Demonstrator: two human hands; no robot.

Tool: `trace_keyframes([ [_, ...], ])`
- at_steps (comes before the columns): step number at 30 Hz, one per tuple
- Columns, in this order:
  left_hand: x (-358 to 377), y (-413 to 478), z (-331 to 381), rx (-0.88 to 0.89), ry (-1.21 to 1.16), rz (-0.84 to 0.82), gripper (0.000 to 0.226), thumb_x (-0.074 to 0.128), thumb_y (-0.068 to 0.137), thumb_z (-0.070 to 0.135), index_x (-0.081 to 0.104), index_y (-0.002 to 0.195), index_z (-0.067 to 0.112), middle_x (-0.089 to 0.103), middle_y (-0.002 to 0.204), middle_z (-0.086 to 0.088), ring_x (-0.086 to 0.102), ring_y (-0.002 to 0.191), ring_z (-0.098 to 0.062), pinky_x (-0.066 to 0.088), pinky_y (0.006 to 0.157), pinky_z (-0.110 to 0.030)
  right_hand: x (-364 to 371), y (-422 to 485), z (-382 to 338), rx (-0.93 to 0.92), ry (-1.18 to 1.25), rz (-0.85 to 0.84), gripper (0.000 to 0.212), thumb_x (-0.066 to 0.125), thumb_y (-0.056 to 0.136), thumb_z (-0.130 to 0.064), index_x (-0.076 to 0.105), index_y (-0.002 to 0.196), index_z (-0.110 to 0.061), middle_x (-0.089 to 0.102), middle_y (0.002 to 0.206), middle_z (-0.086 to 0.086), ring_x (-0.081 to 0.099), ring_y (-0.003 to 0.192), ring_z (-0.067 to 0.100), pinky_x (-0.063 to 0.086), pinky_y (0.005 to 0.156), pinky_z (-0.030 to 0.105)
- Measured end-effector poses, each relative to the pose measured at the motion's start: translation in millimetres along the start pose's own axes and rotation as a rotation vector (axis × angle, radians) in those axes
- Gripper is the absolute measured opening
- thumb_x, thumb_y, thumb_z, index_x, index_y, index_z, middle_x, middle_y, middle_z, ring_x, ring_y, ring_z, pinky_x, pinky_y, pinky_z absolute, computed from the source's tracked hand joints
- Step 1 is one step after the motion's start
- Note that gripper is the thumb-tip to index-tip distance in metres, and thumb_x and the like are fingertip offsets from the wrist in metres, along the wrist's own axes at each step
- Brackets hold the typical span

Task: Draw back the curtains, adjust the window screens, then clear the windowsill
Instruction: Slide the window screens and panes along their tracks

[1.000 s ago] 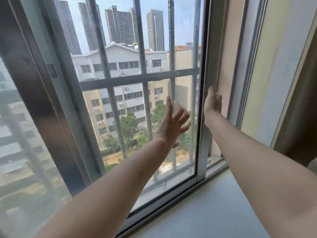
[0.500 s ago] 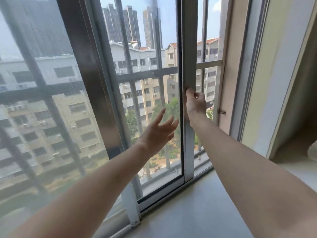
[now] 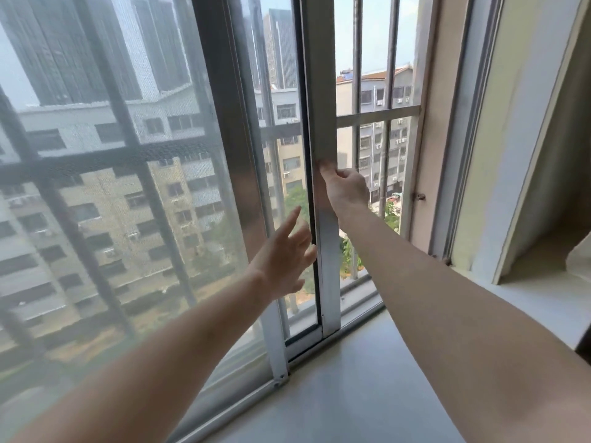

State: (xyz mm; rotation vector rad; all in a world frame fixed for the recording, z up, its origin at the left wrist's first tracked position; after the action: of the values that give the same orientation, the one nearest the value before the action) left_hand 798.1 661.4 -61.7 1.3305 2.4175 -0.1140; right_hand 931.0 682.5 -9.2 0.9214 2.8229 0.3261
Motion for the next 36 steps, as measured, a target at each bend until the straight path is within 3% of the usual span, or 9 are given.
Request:
trace_keyframes([
  [3, -1, -16, -3, -0.023, -0.003, -0.011, 0.077, 0.023, 0.088, 0.067, 0.010, 0.146, 0.018, 0.012, 0.154, -0.020, 0.000, 0.143, -0.036, -0.018, 0.097, -0.066, 7, -12, -5, -0.010, -0.058, -0.008, 0.042, 0.049, 0.091, -0.049, 0.064, 0.104, -0.011, 0.056, 0.089, 0.000, 0.053, 0.085, 0.019, 0.036, 0.075, 0.027],
  [7, 10, -41, -12, -0.092, -0.056, -0.037, 0.096, 0.031, 0.075, 0.080, -0.006, 0.146, 0.027, -0.027, 0.151, -0.016, -0.031, 0.132, -0.042, -0.017, 0.090, -0.075, 19, -26, -11, 0.007, -0.071, -0.017, 0.046, 0.037, 0.095, -0.050, 0.049, 0.065, -0.018, 0.047, 0.067, -0.004, 0.048, 0.081, 0.021, 0.038, 0.078, 0.034],
  [14, 21, -58, -21, -0.295, -0.197, -0.080, 0.119, 0.052, 0.070, 0.073, -0.042, 0.129, 0.029, -0.059, 0.125, -0.020, -0.042, 0.117, -0.052, -0.016, 0.096, -0.070, 36, -53, -18, -0.029, -0.066, -0.046, 0.049, 0.026, 0.098, -0.050, 0.058, 0.098, -0.013, 0.051, 0.086, 0.001, 0.047, 0.086, 0.020, 0.034, 0.079, 0.029],
  [18, 16, -55, -17, -0.312, -0.188, -0.078, 0.123, 0.057, 0.072, 0.066, -0.047, 0.123, 0.025, -0.058, 0.121, -0.028, -0.036, 0.118, -0.055, -0.010, 0.099, -0.069, 47, -65, -20, -0.039, -0.063, -0.052, 0.056, 0.025, 0.098, -0.049, 0.063, 0.100, -0.008, 0.054, 0.086, 0.005, 0.047, 0.085, 0.021, 0.031, 0.077, 0.029],
  [22, 18, -58, -19, -0.332, -0.163, -0.073, 0.117, 0.050, 0.071, 0.073, -0.031, 0.137, 0.022, -0.054, 0.118, -0.035, -0.035, 0.121, -0.053, -0.009, 0.102, -0.066, 54, -71, -21, -0.041, -0.046, -0.077, 0.060, 0.022, 0.098, -0.052, 0.058, 0.118, -0.009, 0.062, 0.118, 0.009, 0.052, 0.101, 0.024, 0.036, 0.089, 0.034],
  [26, 17, -58, -19, -0.329, -0.128, -0.122, 0.110, 0.046, 0.073, 0.074, -0.025, 0.140, 0.022, -0.046, 0.127, -0.032, -0.034, 0.121, -0.054, -0.009, 0.099, -0.067, 55, -68, -19, -0.027, -0.001, -0.111, 0.062, 0.023, 0.096, -0.055, 0.035, 0.143, -0.015, 0.042, 0.146, 0.008, 0.038, 0.134, 0.029, 0.028, 0.112, 0.045],
  [33, 3, -43, -14, -0.227, -0.096, -0.081, 0.104, 0.033, 0.072, 0.082, -0.016, 0.144, 0.025, -0.048, 0.131, -0.020, -0.041, 0.121, -0.042, -0.021, 0.100, -0.064, 28, -61, 0, -0.078, -0.018, -0.134, 0.063, 0.036, 0.095, -0.050, 0.020, 0.148, -0.019, 0.024, 0.155, 0.006, 0.028, 0.139, 0.027, 0.028, 0.112, 0.047],
  [35, -8, -32, -17, -0.194, -0.126, 0.018, 0.088, 0.034, 0.077, 0.077, 0.012, 0.146, 0.026, -0.024, 0.150, -0.016, -0.023, 0.137, -0.035, -0.015, 0.106, -0.063, 7, -56, 10, -0.116, -0.107, 0.008, 0.058, 0.039, 0.095, -0.045, 0.025, 0.145, -0.018, 0.021, 0.154, 0.008, 0.032, 0.135, 0.027, 0.034, 0.106, 0.043],
  [36, -17, -27, -18, -0.176, -0.125, 0.047, 0.075, 0.044, 0.078, 0.069, 0.036, 0.139, 0.026, 0.006, 0.156, -0.015, 0.002, 0.144, -0.032, 0.000, 0.109, -0.062, -5, -52, 13, -0.128, -0.144, 0.069, 0.053, 0.040, 0.096, -0.041, 0.031, 0.142, -0.015, 0.025, 0.150, 0.010, 0.038, 0.130, 0.027, 0.038, 0.101, 0.039],
])
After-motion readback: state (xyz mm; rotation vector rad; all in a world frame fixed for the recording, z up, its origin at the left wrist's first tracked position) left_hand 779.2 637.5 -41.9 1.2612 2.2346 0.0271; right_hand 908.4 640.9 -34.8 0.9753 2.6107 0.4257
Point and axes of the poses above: each hand's wrist, its own y-axis towards the middle knuckle, its own x-axis out of the palm, z = x × y, the point moved 1 cm from there along y, towards the middle knuckle
